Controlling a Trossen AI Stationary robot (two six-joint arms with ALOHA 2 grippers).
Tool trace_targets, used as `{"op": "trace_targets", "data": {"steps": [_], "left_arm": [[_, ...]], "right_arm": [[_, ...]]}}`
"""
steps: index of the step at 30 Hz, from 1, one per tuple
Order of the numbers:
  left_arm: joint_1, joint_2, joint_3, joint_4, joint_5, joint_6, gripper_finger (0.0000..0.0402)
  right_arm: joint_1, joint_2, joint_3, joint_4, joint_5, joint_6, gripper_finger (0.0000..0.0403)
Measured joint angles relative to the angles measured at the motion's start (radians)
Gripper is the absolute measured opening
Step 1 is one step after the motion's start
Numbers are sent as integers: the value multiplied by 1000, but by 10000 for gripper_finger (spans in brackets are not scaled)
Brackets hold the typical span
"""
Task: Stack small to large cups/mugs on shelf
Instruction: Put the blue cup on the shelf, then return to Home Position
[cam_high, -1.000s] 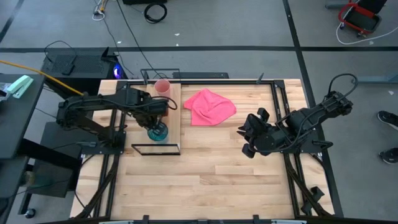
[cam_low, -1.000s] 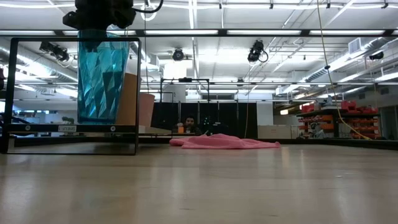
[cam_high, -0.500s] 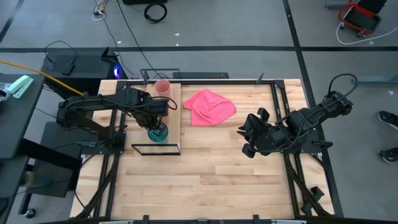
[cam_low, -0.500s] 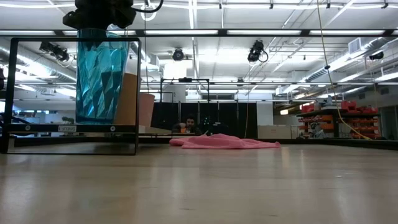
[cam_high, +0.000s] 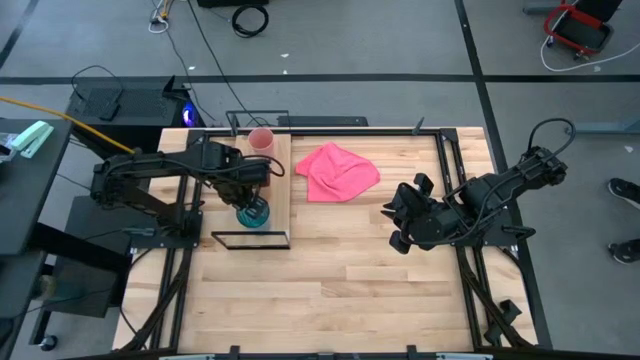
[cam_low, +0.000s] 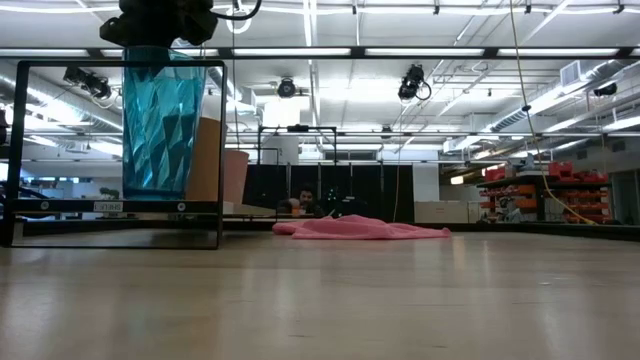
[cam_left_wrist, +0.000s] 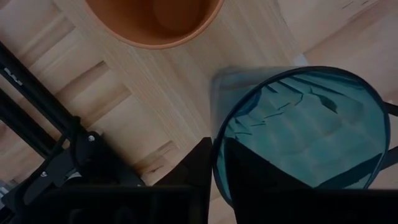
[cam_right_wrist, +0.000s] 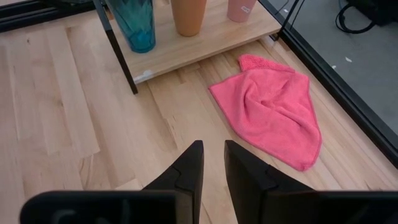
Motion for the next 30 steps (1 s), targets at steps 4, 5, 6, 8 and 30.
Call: {"op": "trace_targets", "data": {"steps": [4,5,6,8,30], "left_arm": [[0,0,0,0,0,0,63],[0,0,0,0,0,0,67],[0,0,0,0,0,0,72],[0,0,0,0,0,-4,82],[-9,-93,231,14,-100,-3,139]], "right_arm": [[0,0,0,0,0,0,73],[0,0,0,0,0,0,73],[0,0,0,0,0,0,73],[0,0,0,0,0,0,73],[0,0,0,0,-1,3,73]]}}
